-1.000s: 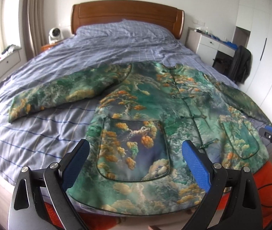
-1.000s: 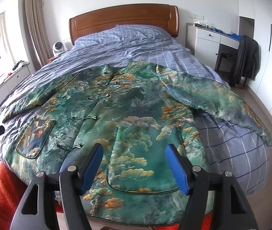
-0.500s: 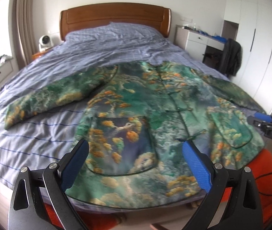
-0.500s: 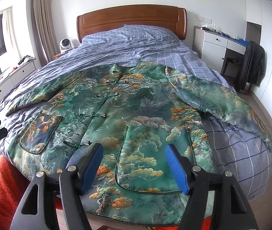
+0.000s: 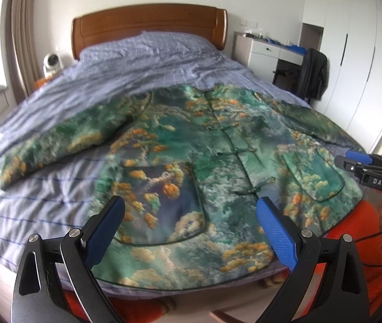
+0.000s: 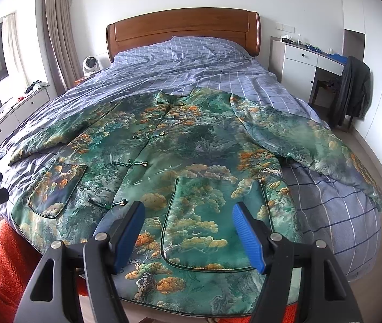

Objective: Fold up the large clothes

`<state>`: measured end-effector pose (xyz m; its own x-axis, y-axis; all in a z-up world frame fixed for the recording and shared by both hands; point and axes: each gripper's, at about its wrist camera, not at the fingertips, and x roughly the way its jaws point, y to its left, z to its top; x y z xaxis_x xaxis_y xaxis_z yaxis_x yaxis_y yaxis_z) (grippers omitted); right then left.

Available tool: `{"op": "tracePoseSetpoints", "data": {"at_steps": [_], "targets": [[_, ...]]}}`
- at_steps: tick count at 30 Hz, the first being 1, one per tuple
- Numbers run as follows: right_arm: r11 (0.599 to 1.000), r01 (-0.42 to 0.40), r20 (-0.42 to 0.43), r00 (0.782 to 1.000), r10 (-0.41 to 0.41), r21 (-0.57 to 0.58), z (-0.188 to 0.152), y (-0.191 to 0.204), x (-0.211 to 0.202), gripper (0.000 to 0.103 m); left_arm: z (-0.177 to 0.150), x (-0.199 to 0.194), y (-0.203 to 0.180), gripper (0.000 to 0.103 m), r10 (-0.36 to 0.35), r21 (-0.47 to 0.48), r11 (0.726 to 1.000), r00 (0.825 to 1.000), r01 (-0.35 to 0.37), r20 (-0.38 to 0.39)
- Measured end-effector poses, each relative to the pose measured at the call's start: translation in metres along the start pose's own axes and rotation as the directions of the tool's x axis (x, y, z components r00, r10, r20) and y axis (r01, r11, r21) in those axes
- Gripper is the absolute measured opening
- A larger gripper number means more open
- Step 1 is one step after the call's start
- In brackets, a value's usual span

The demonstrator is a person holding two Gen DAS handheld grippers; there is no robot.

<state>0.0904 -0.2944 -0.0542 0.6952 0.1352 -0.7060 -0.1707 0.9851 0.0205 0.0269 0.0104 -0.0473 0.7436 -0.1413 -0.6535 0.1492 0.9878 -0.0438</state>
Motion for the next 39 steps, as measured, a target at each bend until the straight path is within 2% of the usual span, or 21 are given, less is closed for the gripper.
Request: {"op": "tracePoseSetpoints", "data": {"at_steps": [6,11,16,39], "targets": [[1.000,-0.003,-0.003,1.000,0.003,-0.001,0.0002,0.0017,0.0013,0.069,0.0032,-0.0020,0.0059,0.102,0.016,-0.001,1.000,1.000,-0.016,0.012],[1.000,-0.013,0.008,1.000,0.013,-0.004,0.0000,0.0042,0.0001,0.069,0.0031,-0.0029,0.0037,0.102,0.067,0.035,0.997,0.998,-0.068,0.022],[1.000,-0.023,0.015,1.000,0.023,-0.003,0.0001,0.0055,-0.0008,0.069,0.0034,-0.0053,-0.0010,0.102,0.088,0.067,0.994,0.995,-0.091,0.037],[1.000,-0.008,0.008,1.000,0.008,0.001,-0.0002,0.0035,0.0001,0.069,0.0042,-0.0055,-0.0008,0.102,0.089,0.060,0.994,0.996,-0.091,0.030]]}}
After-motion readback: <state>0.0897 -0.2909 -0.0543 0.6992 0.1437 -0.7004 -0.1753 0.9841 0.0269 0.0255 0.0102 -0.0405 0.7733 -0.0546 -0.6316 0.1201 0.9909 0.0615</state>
